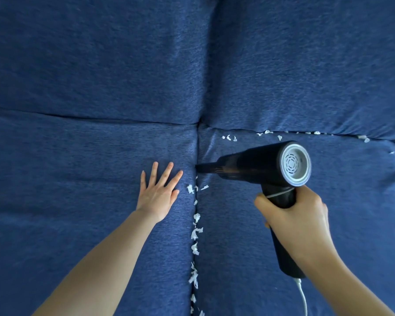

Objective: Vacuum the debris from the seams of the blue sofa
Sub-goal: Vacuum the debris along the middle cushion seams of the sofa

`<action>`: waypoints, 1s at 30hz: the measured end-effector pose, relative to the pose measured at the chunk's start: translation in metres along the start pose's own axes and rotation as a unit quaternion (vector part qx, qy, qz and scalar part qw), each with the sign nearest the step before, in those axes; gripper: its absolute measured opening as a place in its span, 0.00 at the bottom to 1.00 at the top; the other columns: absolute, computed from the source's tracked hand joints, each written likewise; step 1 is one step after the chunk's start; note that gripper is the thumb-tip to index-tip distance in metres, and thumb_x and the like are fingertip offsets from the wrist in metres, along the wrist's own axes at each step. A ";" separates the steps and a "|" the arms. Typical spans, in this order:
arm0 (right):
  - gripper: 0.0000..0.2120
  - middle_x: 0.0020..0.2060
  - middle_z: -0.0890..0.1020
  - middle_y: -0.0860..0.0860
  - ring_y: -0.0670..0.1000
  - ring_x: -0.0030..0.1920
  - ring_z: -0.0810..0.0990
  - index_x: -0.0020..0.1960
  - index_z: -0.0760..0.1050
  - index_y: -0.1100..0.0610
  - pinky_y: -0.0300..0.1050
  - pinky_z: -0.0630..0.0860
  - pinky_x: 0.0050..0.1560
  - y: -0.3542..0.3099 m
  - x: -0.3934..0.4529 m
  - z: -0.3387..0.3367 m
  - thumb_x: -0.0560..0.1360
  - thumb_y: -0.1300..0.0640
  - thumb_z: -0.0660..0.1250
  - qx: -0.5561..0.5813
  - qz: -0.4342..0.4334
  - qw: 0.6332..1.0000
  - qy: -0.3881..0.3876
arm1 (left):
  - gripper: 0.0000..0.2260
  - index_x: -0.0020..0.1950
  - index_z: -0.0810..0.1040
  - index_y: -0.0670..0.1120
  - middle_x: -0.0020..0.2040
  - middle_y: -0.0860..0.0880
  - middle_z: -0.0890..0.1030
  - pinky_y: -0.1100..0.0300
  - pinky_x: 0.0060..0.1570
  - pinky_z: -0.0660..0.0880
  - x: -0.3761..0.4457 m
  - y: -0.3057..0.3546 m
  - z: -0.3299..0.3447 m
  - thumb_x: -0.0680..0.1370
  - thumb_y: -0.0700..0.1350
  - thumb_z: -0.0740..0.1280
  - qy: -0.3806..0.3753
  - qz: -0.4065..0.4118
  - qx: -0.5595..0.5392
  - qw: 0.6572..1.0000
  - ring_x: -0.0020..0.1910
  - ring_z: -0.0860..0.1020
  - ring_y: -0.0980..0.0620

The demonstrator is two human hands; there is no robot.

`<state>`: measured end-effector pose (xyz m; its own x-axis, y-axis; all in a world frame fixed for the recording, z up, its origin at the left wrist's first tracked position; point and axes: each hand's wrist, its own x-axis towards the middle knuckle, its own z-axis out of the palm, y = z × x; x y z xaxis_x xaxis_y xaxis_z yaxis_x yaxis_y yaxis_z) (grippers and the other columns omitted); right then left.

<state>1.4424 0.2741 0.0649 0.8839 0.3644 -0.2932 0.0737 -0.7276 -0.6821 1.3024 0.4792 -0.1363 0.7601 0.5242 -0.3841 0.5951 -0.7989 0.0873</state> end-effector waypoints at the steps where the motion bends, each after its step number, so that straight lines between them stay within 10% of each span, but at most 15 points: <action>1: 0.10 0.27 0.81 0.55 0.58 0.35 0.82 0.35 0.73 0.57 0.49 0.77 0.37 0.002 -0.002 0.000 0.66 0.52 0.72 -0.004 0.002 1.000 -0.004 | 0.25 0.77 0.38 0.59 0.77 0.55 0.32 0.38 0.73 0.37 -0.003 0.000 0.001 0.83 0.57 0.45 0.001 0.002 0.000 1.000 0.76 0.32 0.42; 19: 0.10 0.26 0.80 0.53 0.56 0.34 0.80 0.34 0.73 0.56 0.47 0.75 0.35 0.026 -0.039 -0.008 0.65 0.52 0.72 0.002 0.015 1.000 -0.027 | 0.30 0.79 0.47 0.55 0.79 0.53 0.42 0.38 0.74 0.44 -0.046 0.004 0.027 0.81 0.58 0.57 0.040 0.025 0.003 0.999 0.78 0.39 0.41; 30: 0.09 0.29 0.82 0.55 0.55 0.36 0.81 0.37 0.74 0.57 0.43 0.71 0.34 0.040 -0.048 -0.029 0.68 0.54 0.73 0.011 -0.005 1.000 -0.006 | 0.31 0.76 0.33 0.56 0.77 0.53 0.31 0.39 0.74 0.38 -0.077 0.022 0.036 0.82 0.60 0.50 -0.006 -0.004 0.031 0.999 0.76 0.32 0.41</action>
<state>1.4158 0.2105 0.0707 0.8770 0.3797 -0.2943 0.0724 -0.7101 -0.7003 1.2472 0.4104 -0.1380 0.7523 0.5271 -0.3952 0.5831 -0.8120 0.0269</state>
